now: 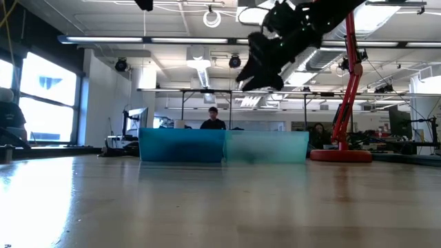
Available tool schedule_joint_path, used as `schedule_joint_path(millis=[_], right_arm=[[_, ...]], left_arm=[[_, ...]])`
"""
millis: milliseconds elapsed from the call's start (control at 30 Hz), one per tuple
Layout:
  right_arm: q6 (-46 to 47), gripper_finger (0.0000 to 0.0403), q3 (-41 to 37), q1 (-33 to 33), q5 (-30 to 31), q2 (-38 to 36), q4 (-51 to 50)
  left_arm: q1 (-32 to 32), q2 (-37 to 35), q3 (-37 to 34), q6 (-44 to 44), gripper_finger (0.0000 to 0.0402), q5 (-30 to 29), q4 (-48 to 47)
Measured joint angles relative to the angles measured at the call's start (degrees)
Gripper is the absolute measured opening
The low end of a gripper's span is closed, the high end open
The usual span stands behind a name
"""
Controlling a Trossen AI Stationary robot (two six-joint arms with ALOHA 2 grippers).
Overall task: Pick & Place USB Port
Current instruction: Put the black USB cable into the green bin
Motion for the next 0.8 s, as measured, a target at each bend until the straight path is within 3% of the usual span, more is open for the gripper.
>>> schedule_joint_path(millis=[100, 267, 367, 800], right_arm=[[0.5, 0.0209, 0.0, 1.1, -2.4, -3.0, 1.2], [-0.6, 0.0209, 0.0, 4.5, -2.1, -8.1, 1.5], [-0.6, 0.0209, 0.0, 6.4, -2.0, -10.5, 1.5], [-0.6, 0.0209, 0.0, 13.0, 1.5, -13.6, 0.9]], left_arm=[[3.3, -2.2, -0.2, -0.4, 0.0067, 0.0, 0.1], [7.0, -4.7, -0.2, 1.0, 0.0067, 1.8, 0.1], [8.1, -5.1, -0.2, 2.6, 0.0079, 0.0, 0.1], [17.1, -5.1, -0.2, 7.1, 0.0266, -5.0, 0.1]])
